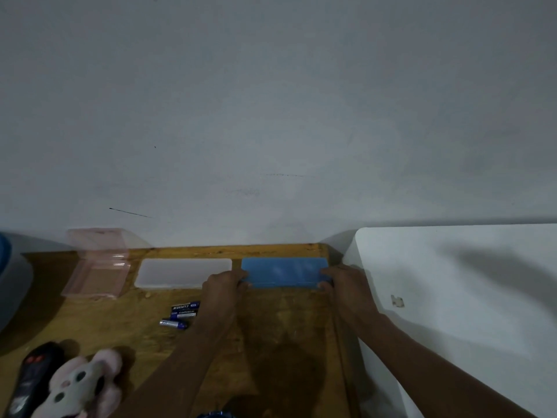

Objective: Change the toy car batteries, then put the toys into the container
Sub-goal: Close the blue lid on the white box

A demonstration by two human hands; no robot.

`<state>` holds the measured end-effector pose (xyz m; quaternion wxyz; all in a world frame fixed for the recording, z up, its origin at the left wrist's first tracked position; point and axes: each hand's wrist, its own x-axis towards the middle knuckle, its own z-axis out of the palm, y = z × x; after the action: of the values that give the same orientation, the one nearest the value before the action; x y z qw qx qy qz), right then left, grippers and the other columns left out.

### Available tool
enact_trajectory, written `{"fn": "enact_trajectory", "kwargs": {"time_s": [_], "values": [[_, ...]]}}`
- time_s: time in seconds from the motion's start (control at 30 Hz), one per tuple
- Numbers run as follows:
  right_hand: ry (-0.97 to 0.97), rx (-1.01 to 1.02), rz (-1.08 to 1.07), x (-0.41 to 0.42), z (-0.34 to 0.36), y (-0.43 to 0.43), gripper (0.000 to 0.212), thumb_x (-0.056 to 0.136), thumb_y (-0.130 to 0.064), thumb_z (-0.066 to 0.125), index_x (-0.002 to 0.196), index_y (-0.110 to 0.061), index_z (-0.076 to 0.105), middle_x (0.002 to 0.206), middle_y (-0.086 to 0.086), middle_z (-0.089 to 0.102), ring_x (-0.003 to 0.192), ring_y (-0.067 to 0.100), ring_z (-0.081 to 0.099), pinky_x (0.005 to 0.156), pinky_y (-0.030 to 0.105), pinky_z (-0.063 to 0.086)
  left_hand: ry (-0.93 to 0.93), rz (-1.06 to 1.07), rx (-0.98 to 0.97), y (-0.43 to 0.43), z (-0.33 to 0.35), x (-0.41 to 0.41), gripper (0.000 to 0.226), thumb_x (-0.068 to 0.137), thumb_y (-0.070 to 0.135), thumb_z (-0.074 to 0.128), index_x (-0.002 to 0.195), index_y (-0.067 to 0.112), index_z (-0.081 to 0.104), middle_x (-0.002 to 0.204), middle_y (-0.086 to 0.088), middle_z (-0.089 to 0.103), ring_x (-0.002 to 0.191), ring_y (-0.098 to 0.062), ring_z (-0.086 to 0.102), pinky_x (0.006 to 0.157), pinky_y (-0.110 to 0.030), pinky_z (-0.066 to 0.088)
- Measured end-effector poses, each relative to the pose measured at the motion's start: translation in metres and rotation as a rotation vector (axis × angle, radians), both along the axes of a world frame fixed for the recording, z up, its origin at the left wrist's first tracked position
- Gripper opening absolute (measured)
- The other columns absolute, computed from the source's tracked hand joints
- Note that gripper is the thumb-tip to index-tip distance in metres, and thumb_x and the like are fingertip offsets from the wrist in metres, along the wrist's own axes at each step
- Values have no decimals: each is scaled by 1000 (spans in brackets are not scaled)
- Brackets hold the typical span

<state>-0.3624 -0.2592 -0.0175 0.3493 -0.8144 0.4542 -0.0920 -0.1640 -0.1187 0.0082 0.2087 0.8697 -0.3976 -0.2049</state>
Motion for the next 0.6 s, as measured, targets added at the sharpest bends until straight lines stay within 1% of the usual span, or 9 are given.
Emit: {"fn": "enact_trajectory", "kwargs": {"time_s": [0.13, 0.2, 0.27, 0.33, 0.4, 0.5, 0.6], "values": [[50, -97, 24, 3, 1, -4, 18, 92, -22, 61, 106, -12, 65, 102, -2, 60, 87, 4, 51, 66, -1, 33, -19, -23, 20, -1, -1, 1, 32, 96, 23, 57, 127, 15, 61, 124, -9, 66, 112, -22, 62, 100, -31, 48], [58, -124, 31, 3, -2, -6, 17, 91, -23, 61, 104, -13, 66, 103, 0, 62, 86, 4, 50, 64, -1, 31, -39, -32, 17, -1, -2, 0, 29, 96, 21, 57, 124, 14, 63, 123, -9, 66, 111, -21, 63, 99, -29, 48], [58, -129, 36, 3, -2, -5, 16, 91, -24, 61, 102, -13, 66, 102, 0, 62, 88, 6, 52, 68, 1, 33, -58, -47, 33, -2, -2, -2, 27, 96, 21, 56, 121, 15, 64, 121, -8, 67, 111, -20, 62, 97, -27, 47], [42, -121, 35, 2, -5, -5, 17, 91, -24, 62, 103, -12, 66, 103, 3, 63, 93, 12, 59, 77, 9, 39, -65, -64, 46, -2, -2, -3, 23, 97, 20, 55, 116, 15, 65, 119, -7, 67, 110, -19, 62, 95, -26, 48], [41, -125, 38, 1, -5, -4, 18, 91, -23, 62, 104, -10, 66, 104, 6, 64, 96, 16, 60, 81, 15, 41, -79, -84, 53, -3, -2, -3, 19, 97, 20, 53, 110, 15, 66, 116, -6, 67, 109, -18, 62, 92, -24, 48], [49, -140, 48, 2, -5, -5, 17, 91, -21, 61, 102, -9, 67, 104, 7, 65, 95, 17, 60, 80, 16, 41, -100, -105, 72, -4, -2, -2, 18, 97, 21, 53, 108, 15, 66, 115, -5, 67, 108, -17, 62, 91, -24, 48], [61, -144, 54, 4, -4, -6, 17, 92, -22, 60, 102, -8, 66, 104, 7, 65, 93, 14, 58, 79, 13, 38, -125, -138, 97, -5, -3, -1, 19, 98, 20, 52, 108, 14, 66, 116, -6, 67, 109, -18, 62, 92, -24, 49]]}}
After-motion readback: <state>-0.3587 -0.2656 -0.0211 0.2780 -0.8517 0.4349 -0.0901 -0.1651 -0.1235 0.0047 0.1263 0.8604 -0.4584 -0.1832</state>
